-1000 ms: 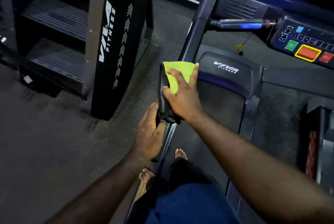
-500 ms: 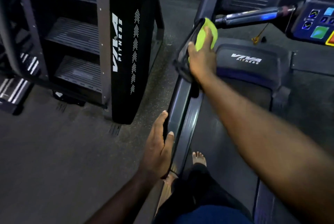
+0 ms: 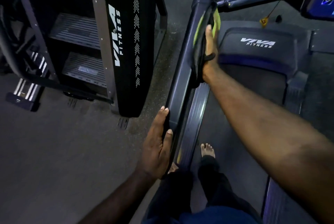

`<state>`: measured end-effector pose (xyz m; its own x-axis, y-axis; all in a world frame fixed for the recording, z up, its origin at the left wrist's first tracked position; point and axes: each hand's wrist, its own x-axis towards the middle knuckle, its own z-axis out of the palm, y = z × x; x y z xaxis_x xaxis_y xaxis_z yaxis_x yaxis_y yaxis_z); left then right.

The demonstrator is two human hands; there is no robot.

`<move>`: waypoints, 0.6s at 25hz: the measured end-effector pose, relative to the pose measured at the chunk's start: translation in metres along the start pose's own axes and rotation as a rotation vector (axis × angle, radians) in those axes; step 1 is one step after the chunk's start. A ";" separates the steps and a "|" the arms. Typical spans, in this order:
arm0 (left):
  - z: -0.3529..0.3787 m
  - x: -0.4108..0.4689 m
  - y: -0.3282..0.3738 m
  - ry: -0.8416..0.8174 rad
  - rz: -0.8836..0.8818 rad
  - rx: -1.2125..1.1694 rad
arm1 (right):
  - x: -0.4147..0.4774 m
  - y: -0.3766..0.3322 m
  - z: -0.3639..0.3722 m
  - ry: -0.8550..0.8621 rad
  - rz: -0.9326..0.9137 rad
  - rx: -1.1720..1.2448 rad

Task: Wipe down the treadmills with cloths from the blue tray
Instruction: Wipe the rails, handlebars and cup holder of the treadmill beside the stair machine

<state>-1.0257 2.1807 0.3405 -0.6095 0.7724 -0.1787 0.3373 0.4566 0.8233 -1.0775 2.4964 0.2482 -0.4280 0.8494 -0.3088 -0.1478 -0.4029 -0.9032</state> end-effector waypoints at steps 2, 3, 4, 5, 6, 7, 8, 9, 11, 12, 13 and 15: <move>-0.001 0.000 0.002 -0.005 0.006 0.001 | -0.062 0.035 -0.015 0.049 0.224 0.126; -0.001 0.000 0.002 -0.009 0.015 0.003 | -0.117 0.040 -0.014 0.037 0.256 0.149; -0.001 0.001 0.002 -0.011 0.027 0.013 | -0.168 0.034 0.002 0.032 0.143 0.162; -0.002 0.002 0.002 -0.015 0.035 0.027 | -0.200 0.020 0.016 0.029 0.007 0.109; -0.001 0.003 0.002 -0.025 0.030 0.031 | -0.197 0.002 0.024 -0.006 -0.105 -0.019; 0.000 0.003 0.001 -0.030 0.016 0.035 | -0.164 -0.011 0.025 -0.001 -0.144 -0.159; 0.000 0.002 0.000 -0.025 0.002 0.035 | -0.131 -0.025 0.017 0.072 -0.167 -0.224; 0.000 0.001 -0.001 -0.011 0.008 0.031 | -0.094 -0.033 0.014 0.070 -0.124 -0.109; 0.001 0.004 -0.001 -0.015 0.032 0.039 | -0.026 -0.048 0.010 0.070 -0.072 -0.009; 0.002 0.004 -0.002 -0.023 0.038 0.052 | -0.017 -0.040 0.004 0.074 0.042 0.019; 0.002 0.004 -0.002 -0.019 0.045 0.065 | -0.023 -0.033 0.002 0.103 0.129 0.051; 0.001 0.003 0.000 0.007 0.041 0.072 | -0.078 0.000 0.000 0.109 0.267 0.114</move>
<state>-1.0266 2.1832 0.3394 -0.5993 0.7879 -0.1414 0.4126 0.4554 0.7889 -1.0444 2.4304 0.2725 -0.3679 0.7372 -0.5667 -0.1443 -0.6473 -0.7484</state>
